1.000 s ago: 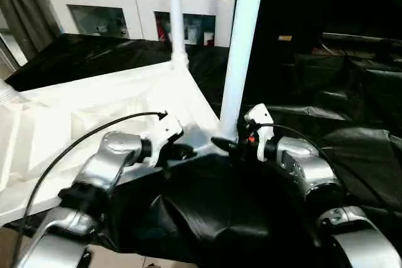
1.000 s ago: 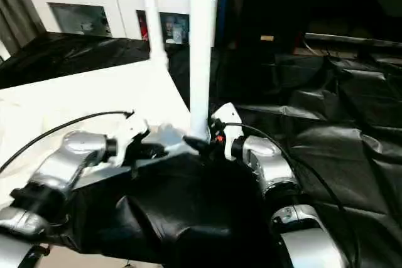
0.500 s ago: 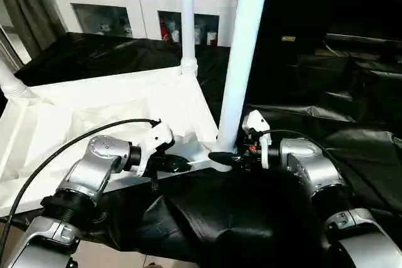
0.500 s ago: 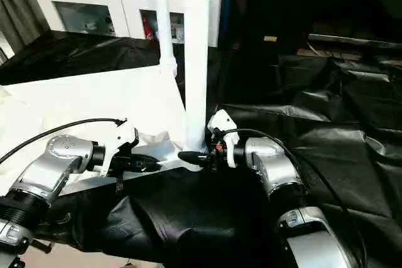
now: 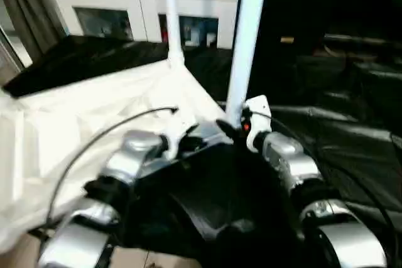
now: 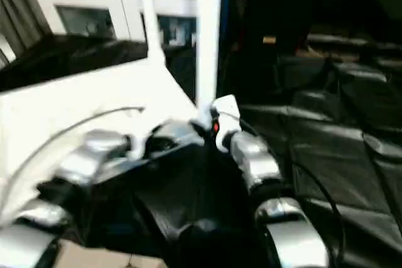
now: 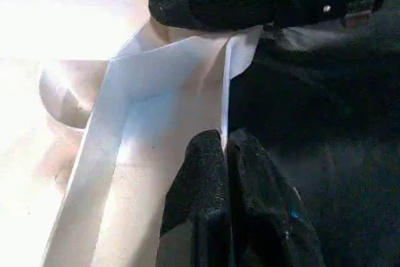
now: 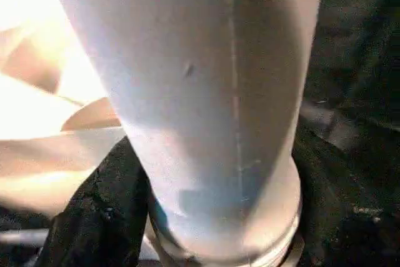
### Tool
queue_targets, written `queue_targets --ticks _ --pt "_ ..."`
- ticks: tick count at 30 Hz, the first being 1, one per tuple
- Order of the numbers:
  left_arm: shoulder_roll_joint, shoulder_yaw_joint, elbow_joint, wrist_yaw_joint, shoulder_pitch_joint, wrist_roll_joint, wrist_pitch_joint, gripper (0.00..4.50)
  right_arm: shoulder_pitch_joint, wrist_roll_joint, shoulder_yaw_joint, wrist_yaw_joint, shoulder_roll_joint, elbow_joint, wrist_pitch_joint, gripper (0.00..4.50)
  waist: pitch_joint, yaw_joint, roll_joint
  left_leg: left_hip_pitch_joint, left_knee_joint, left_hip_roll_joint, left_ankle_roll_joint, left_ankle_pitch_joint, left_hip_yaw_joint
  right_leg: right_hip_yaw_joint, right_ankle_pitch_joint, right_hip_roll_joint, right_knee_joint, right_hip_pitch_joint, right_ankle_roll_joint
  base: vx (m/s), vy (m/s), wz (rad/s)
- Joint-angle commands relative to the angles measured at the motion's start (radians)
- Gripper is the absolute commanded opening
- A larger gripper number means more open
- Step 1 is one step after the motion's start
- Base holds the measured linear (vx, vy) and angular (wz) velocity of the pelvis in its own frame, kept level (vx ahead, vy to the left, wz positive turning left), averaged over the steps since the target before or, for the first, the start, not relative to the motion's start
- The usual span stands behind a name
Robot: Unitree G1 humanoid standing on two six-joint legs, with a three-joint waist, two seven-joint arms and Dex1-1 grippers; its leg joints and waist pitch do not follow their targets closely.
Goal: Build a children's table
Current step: Rotate leg to tighten
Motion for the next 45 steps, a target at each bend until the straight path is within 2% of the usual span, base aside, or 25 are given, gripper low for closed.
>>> queue_targets --ticks 1,2,3,5,7,9,11,14,16,17,18,19,24,28,29,35,36,38,39,40,41,42,43,44,45 --pt "-0.056 0.035 0.019 0.099 -0.050 -0.011 -0.012 0.00 0.012 -0.011 0.060 0.040 0.088 0.058 0.014 2.74 -0.058 -0.005 -0.003 0.000 -0.060 -0.005 0.010 -0.245 0.009 0.041 -0.295 -0.065 -0.089 0.049 -0.157 0.000 0.000 0.00" --pt "-0.056 0.035 0.019 0.099 -0.051 -0.012 -0.012 0.00 0.012 -0.011 0.060 0.041 0.088 0.058 0.013 2.74 -0.059 -0.003 -0.004 -0.002 -0.059 -0.003 0.014 -0.236 0.008 0.041 -0.273 -0.067 -0.086 0.051 -0.163 0.000 0.000 0.00" --pt "-0.060 0.033 0.017 0.087 -0.053 -0.014 -0.020 0.00 0.002 0.000 0.053 0.070 0.098 0.063 0.006 3.09 -0.057 -0.003 -0.003 -0.005 -0.060 -0.003 0.020 -0.235 0.008 0.040 -0.268 -0.066 -0.086 0.050 -0.164 0.000 0.000 0.00" --pt "-0.059 0.031 0.029 0.069 -0.055 -0.015 -0.039 0.00 -0.008 -0.002 0.047 0.089 0.101 0.074 0.001 3.44 -0.058 -0.004 -0.003 -0.004 -0.060 -0.003 0.023 -0.240 0.009 0.041 -0.270 -0.066 -0.087 0.050 -0.167 0.000 0.000 0.00" --pt "-0.046 0.026 0.021 0.039 -0.043 -0.018 -0.051 0.00 -0.006 -0.013 0.060 0.117 0.087 0.063 -0.009 3.52 -0.056 -0.005 -0.004 -0.004 -0.061 -0.003 0.025 -0.249 0.010 0.040 -0.292 -0.067 -0.090 0.050 -0.162 0.000 0.000 0.00" --pt "-0.021 0.016 -0.008 -0.026 -0.018 -0.027 -0.065 0.00 0.009 -0.013 0.084 0.199 0.056 0.029 -0.017 3.81 -0.056 -0.005 -0.008 -0.006 -0.061 -0.003 0.032 -0.245 0.009 0.040 -0.295 -0.066 -0.088 0.053 -0.157 0.000 0.000 0.00" --pt "0.006 0.003 -0.037 -0.087 0.007 -0.036 -0.076 0.00 0.029 -0.004 0.105 0.303 0.024 -0.011 -0.022 3.81 -0.058 -0.006 -0.015 -0.009 -0.060 -0.002 0.044 -0.225 0.011 0.041 -0.273 -0.067 -0.087 0.054 -0.160 0.000 0.000 0.00" --pt "0.055 -0.014 -0.078 -0.177 0.043 -0.041 -0.089 0.00 0.056 0.005 0.136 0.447 -0.033 -0.058 -0.033 3.81 -0.059 -0.003 -0.014 -0.013 -0.057 0.001 0.061 -0.189 0.012 0.040 -0.231 -0.067 -0.080 0.057 -0.169 0.000 0.000 0.00" --pt "0.067 -0.017 -0.090 -0.197 0.052 -0.043 -0.088 0.00 0.061 0.004 0.142 0.474 -0.047 -0.066 -0.037 3.81 -0.060 -0.005 -0.015 -0.011 -0.056 0.001 0.062 -0.180 0.013 0.040 -0.224 -0.067 -0.078 0.055 -0.177 0.000 0.000 0.00" --pt "0.105 -0.020 -0.138 -0.274 0.081 -0.067 -0.075 0.00 0.076 0.008 0.148 0.551 -0.088 -0.098 -0.040 3.81 -0.059 -0.003 -0.019 -0.011 -0.058 0.003 0.062 -0.180 0.012 0.038 -0.228 -0.069 -0.077 0.056 -0.182 0.000 0.000 0.00" --pt "0.124 -0.022 -0.163 -0.310 0.095 -0.080 -0.062 0.00 0.083 0.013 0.150 0.584 -0.106 -0.113 -0.036 3.81 -0.060 -0.004 -0.018 -0.013 -0.056 0.006 0.069 -0.173 0.014 0.039 -0.209 -0.067 -0.075 0.056 -0.185 0.000 0.000 0.00" --pt "0.134 -0.023 -0.178 -0.331 0.102 -0.088 -0.053 0.00 0.087 0.017 0.151 0.603 -0.116 -0.122 -0.033 3.81 -0.060 -0.002 -0.016 -0.011 -0.055 0.007 0.070 -0.172 0.014 0.040 -0.201 -0.067 -0.074 0.054 -0.189 0.000 0.000 0.00" --pt "0.228 -0.035 -0.258 -0.446 0.150 -0.103 -0.017 0.00 0.111 0.025 0.165 0.731 -0.188 -0.178 -0.006 3.81 -0.059 0.000 -0.017 -0.009 -0.055 0.008 0.070 -0.165 0.016 0.040 -0.170 -0.064 -0.069 0.052 -0.209 0.000 0.000 0.00" --pt "0.249 -0.024 -0.272 -0.458 0.162 -0.102 -0.015 0.00 0.119 0.023 0.175 0.772 -0.208 -0.195 0.002 3.81 -0.059 0.003 -0.017 -0.008 -0.055 0.007 0.065 -0.168 0.016 0.040 -0.164 -0.064 -0.069 0.052 -0.211 0.000 0.000 0.00" --pt "0.252 -0.023 -0.271 -0.459 0.163 -0.101 -0.016 0.00 0.119 0.022 0.174 0.774 -0.208 -0.193 0.000 3.81 -0.059 0.005 -0.021 -0.008 -0.056 0.006 0.061 -0.169 0.015 0.040 -0.179 -0.066 -0.068 0.054 -0.208 0.000 0.000 0.00" --pt "0.257 -0.021 -0.301 -0.450 0.172 -0.107 0.005 0.00 0.123 0.026 0.186 0.784 -0.199 -0.204 0.009 3.21 -0.060 0.005 -0.021 -0.008 -0.055 0.007 0.056 -0.158 0.014 0.040 -0.154 -0.064 -0.065 0.054 -0.212 0.000 0.000 0.00" --pt "0.233 -0.015 -0.285 -0.413 0.163 -0.099 -0.002 0.00 0.131 0.024 0.189 0.768 -0.188 -0.209 0.014 3.14 -0.060 0.005 -0.016 -0.008 -0.054 0.006 0.056 -0.154 0.015 0.040 -0.142 -0.064 -0.065 0.054 -0.214 0.000 0.000 0.00" --pt "0.222 -0.013 -0.277 -0.395 0.158 -0.095 -0.005 0.00 0.134 0.023 0.188 0.760 -0.184 -0.209 0.014 2.98 -0.061 0.005 -0.018 -0.008 -0.053 0.005 0.055 -0.150 0.015 0.041 -0.130 -0.064 -0.064 0.055 -0.218 0.000 0.000 0.00" --pt "0.195 -0.008 -0.245 -0.339 0.139 -0.078 -0.014 0.00 0.134 0.008 0.178 0.689 -0.167 -0.189 0.008 2.88 -0.060 0.004 -0.017 -0.008 -0.054 0.004 0.052 -0.156 0.015 0.040 -0.137 -0.063 -0.065 0.055 -0.216 0.000 0.000 0.00" --pt "0.183 -0.006 -0.229 -0.312 0.129 -0.070 -0.015 0.00 0.133 -0.001 0.173 0.650 -0.159 -0.175 0.002 2.82 -0.057 0.002 -0.017 -0.007 -0.055 0.004 0.050 -0.163 0.016 0.041 -0.153 -0.062 -0.069 0.051 -0.211 0.000 0.000 0.00" --pt "0.172 -0.004 -0.214 -0.288 0.121 -0.062 -0.016 0.00 0.131 -0.010 0.168 0.614 -0.152 -0.162 -0.003 2.77 -0.055 0.003 -0.018 -0.001 -0.057 0.003 0.037 -0.188 0.016 0.041 -0.205 -0.065 -0.076 0.050 -0.202 0.000 0.000 0.00" --pt "0.170 -0.004 -0.211 -0.282 0.119 -0.060 -0.016 0.00 0.130 -0.013 0.167 0.605 -0.150 -0.158 -0.004 2.77 -0.053 0.002 -0.020 -0.001 -0.059 0.002 0.029 -0.212 0.014 0.042 -0.251 -0.068 -0.079 0.053 -0.192 0.000 0.000 0.00" --pt "0.139 0.002 -0.168 -0.213 0.092 -0.043 -0.012 0.00 0.122 -0.026 0.151 0.509 -0.128 -0.122 0.007 2.75 -0.052 0.001 -0.021 -0.003 -0.061 0.002 0.027 -0.221 0.013 0.041 -0.274 -0.068 -0.080 0.054 -0.183 0.000 0.000 0.00" --pt "0.139 0.002 -0.168 -0.213 0.092 -0.043 -0.012 0.00 0.122 -0.026 0.151 0.509 -0.128 -0.122 0.007 2.74 -0.050 0.000 -0.005 0.000 -0.062 0.002 0.020 -0.234 0.012 0.041 -0.303 -0.067 -0.084 0.049 -0.174 0.000 0.000 0.00" --pt "0.113 0.008 -0.134 -0.162 0.070 -0.035 -0.012 0.00 0.115 -0.034 0.143 0.444 -0.109 -0.097 0.028 2.73 -0.050 -0.003 -0.011 0.007 -0.061 -0.001 0.010 -0.259 0.012 0.042 -0.352 -0.066 -0.092 0.047 -0.160 0.000 0.000 0.00"
